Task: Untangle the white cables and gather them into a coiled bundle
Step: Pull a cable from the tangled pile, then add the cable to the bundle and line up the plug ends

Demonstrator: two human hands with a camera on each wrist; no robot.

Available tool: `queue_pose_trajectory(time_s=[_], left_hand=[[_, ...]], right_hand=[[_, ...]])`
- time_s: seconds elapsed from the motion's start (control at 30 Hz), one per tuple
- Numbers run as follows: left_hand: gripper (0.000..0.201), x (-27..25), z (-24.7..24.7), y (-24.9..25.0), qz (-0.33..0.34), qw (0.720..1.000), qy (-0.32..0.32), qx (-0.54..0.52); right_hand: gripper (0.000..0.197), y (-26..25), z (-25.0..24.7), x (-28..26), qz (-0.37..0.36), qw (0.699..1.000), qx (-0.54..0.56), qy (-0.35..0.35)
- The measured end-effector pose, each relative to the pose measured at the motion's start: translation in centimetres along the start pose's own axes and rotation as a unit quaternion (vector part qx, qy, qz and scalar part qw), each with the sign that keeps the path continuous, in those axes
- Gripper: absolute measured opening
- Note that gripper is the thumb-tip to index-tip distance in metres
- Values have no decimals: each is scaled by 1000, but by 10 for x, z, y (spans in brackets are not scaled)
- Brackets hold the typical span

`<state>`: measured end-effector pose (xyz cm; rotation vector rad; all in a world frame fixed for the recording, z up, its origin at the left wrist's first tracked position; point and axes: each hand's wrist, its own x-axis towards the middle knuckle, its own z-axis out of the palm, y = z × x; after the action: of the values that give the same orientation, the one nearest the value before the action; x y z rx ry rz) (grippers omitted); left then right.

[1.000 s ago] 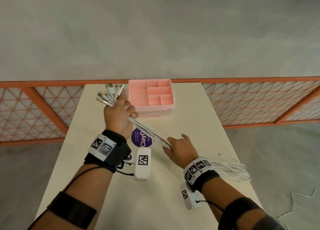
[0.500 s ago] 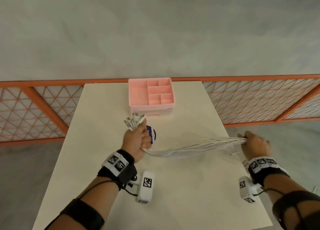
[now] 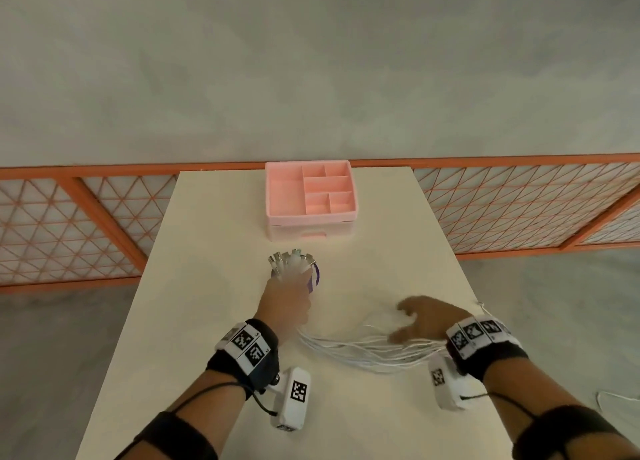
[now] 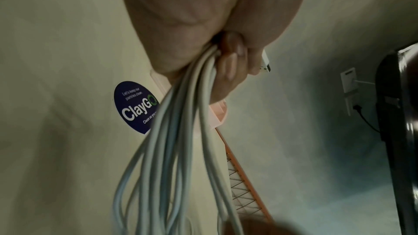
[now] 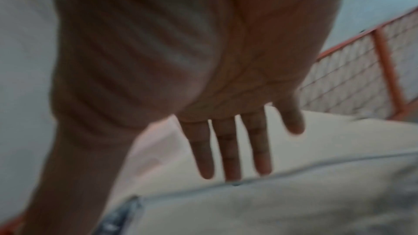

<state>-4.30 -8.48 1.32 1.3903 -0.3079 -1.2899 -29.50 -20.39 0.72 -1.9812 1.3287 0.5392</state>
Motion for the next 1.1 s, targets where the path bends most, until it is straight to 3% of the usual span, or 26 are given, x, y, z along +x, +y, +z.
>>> queue_pose_trajectory(time_s=[0.03, 0.1, 0.2, 0.27, 0.4, 0.5, 0.67, 0.73, 0.8, 0.87, 0.9, 0.97, 1.0, 1.03, 1.1], left_hand=[[37, -1, 2, 0, 5, 1000, -6, 16], [34, -5, 5, 0, 19, 998, -25, 47], [21, -12, 10, 0, 45, 993, -53, 99], [18, -15, 11, 0, 64, 987, -69, 130], [23, -16, 6, 3, 80, 974, -109, 180], [12, -17, -1, 6, 85, 974, -98, 188], [12, -19, -1, 1, 66, 984, -79, 146], [19, -22, 0, 3, 57, 988, -87, 118], [29, -23, -1, 6, 47, 993, -83, 62], [17, -22, -2, 13, 37, 996, -73, -31], [9, -22, -2, 17, 24, 995, -61, -80], [17, -18, -3, 21, -7, 989, -30, -142], [20, -13, -5, 21, -14, 987, -18, -158], [20, -10, -6, 20, -21, 986, -4, -168], [21, -4, -11, 15, -37, 983, 18, -180]], right_hand=[[91, -22, -5, -5, -53, 995, 76, 22], [87, -66, -10, -13, -161, 959, 218, 82], [74, -122, -9, -14, -259, 905, 307, 141], [62, -147, -5, -12, -282, 896, 313, 140], [40, -169, 0, -11, -290, 914, 232, 163], [29, -173, 6, -13, -324, 907, 192, 187], [33, -180, 12, -13, -351, 906, 155, 179], [42, -177, 15, -13, -348, 893, 230, 171], [68, -171, 23, -14, -339, 852, 360, 171], [87, -163, 38, -12, -317, 837, 428, 129], [86, -158, 48, -11, -307, 851, 417, 90], [56, -150, 66, -10, -279, 904, 322, 36], [35, -146, 72, -8, -263, 931, 250, 42], [28, -142, 75, -7, -249, 948, 188, 60], [33, -137, 77, -4, -226, 963, 127, 72]])
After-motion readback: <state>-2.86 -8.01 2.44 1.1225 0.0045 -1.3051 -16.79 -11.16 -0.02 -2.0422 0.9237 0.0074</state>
